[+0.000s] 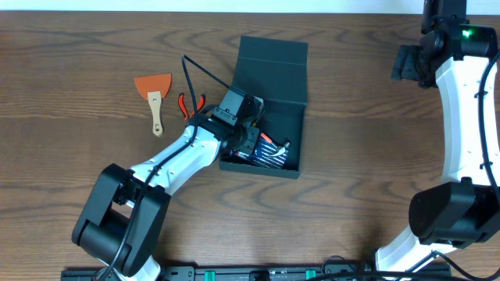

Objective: Pack container
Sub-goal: 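Release the screwdriver in the box and withdraw the left gripper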

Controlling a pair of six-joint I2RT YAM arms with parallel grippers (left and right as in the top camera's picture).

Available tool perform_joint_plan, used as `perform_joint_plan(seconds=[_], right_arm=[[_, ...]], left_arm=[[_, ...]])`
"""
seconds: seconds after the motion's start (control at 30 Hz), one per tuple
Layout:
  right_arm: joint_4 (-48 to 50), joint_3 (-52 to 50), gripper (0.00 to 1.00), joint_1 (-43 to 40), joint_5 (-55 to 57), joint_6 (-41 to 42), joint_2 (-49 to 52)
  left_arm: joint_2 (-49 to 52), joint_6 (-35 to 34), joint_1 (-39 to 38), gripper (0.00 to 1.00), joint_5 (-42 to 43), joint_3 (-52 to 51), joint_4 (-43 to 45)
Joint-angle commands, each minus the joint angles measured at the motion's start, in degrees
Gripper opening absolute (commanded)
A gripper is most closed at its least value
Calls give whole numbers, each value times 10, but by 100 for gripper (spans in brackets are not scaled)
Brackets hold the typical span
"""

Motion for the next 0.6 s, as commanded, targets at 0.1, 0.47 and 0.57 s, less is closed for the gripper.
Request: perform_joint_plan(seconds=[0.1,0.47,0.57], right_arm=[[0,8,99,-1,8,4,-3],[0,8,99,-1,7,4,-3],[0,8,99,-1,8,4,-3]], left_arm=[[3,1,3,54,-4,11,4],[-48,-6,3,54,10,97,-12],[-67,-6,5,54,3,129,-31]])
